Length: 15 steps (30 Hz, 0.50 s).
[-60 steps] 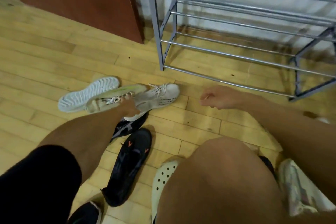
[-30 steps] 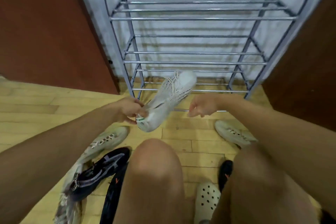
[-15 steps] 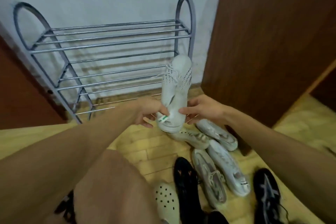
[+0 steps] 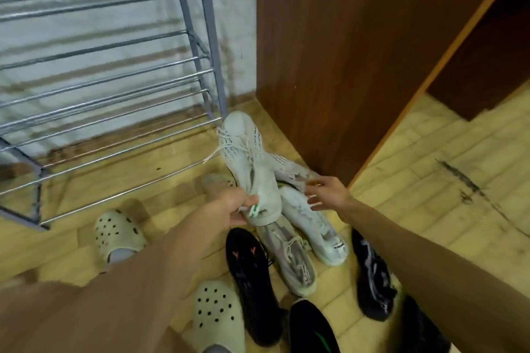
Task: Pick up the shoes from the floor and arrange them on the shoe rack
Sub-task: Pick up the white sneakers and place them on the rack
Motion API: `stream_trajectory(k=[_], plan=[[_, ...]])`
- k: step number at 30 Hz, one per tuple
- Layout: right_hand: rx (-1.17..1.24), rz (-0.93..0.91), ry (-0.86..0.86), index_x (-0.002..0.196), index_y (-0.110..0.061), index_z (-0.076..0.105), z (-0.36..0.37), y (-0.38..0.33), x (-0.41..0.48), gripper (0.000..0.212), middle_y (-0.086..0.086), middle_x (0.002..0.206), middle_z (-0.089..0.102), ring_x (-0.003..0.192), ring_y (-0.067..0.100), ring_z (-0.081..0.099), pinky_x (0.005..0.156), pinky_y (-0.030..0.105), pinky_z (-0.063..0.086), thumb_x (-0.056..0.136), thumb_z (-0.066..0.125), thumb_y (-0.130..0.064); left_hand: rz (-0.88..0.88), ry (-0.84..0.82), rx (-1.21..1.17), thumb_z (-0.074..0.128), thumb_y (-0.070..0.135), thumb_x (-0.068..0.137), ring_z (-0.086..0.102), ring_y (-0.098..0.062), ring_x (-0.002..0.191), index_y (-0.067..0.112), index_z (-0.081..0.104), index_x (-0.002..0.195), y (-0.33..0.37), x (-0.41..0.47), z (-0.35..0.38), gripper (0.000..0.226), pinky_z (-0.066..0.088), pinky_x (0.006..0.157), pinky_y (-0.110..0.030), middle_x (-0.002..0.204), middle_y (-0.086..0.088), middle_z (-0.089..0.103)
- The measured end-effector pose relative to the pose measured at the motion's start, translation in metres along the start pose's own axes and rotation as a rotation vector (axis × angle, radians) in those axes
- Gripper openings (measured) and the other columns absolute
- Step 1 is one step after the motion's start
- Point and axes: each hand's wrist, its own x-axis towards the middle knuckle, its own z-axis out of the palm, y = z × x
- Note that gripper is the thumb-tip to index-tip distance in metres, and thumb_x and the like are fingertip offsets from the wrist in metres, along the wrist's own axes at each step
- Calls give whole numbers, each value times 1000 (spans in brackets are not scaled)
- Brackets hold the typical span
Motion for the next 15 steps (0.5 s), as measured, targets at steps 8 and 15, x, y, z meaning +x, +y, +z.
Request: stream_trajectory(k=[8,15], plan=[[22,297,299,138,2,39,12,34,97,63,16,130,52,117,32,55,96,43,52,89,61,-31,-38,-27,211,80,18,61,67,-32,94,14,67,91,-14,84,-28,33,57,84,-46,101,-12,72],[157,405,491,148,1,19,35,41,169,89,18,150,33,136,38,38,111,43,36,85,64,-43,11,20,168,79,13,72,68,-27,84,9,69,86,-15,94,-40,18,59,74,-40,87,-10,72]])
